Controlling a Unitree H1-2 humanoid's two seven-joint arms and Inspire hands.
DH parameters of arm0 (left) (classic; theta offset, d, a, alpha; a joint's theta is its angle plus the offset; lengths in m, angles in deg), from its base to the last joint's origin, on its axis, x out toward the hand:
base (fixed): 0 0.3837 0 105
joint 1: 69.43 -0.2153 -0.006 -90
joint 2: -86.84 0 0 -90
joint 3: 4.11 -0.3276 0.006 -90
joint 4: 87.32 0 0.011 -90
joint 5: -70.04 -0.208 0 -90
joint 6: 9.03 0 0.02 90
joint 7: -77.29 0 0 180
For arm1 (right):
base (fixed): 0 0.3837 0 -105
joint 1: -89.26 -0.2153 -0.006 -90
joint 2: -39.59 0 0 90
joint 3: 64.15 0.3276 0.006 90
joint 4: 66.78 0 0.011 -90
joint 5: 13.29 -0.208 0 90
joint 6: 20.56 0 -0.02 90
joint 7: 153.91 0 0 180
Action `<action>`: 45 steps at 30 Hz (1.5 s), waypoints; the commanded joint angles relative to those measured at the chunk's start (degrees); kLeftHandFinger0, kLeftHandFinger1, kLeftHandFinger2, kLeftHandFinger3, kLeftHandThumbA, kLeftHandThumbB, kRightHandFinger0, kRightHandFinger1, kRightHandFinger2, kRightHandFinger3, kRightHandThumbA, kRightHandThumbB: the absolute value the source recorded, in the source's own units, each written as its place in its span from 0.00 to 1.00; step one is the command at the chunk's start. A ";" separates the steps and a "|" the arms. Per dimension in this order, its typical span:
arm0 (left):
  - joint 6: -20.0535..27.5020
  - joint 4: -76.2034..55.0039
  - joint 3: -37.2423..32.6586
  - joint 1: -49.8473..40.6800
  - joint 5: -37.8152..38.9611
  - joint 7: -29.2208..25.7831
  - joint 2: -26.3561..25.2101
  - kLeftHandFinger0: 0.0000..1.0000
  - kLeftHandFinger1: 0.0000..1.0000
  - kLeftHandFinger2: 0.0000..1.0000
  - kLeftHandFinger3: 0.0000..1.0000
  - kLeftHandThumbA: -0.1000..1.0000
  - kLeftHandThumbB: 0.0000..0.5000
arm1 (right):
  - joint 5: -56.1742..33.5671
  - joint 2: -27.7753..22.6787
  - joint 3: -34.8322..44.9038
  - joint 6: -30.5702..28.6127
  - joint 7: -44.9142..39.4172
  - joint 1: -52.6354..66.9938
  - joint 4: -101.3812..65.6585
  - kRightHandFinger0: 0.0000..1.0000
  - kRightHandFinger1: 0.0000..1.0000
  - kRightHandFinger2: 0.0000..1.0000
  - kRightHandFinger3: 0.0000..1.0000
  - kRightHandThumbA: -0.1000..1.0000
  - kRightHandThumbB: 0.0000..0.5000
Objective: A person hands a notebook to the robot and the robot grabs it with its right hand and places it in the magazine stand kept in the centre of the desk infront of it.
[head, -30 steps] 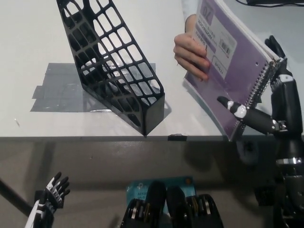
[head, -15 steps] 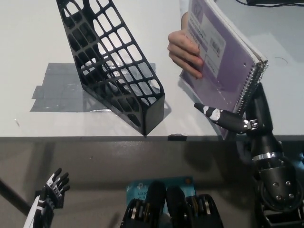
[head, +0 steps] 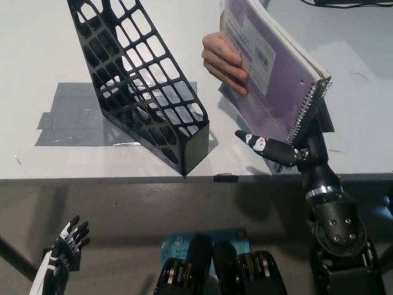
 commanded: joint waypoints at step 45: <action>2.13 -0.35 1.62 2.08 -0.86 0.64 -0.97 1.00 1.00 1.00 1.00 1.00 1.00 | -14.56 6.65 3.27 4.29 1.89 -11.30 -14.61 0.00 0.00 0.00 0.00 1.00 0.19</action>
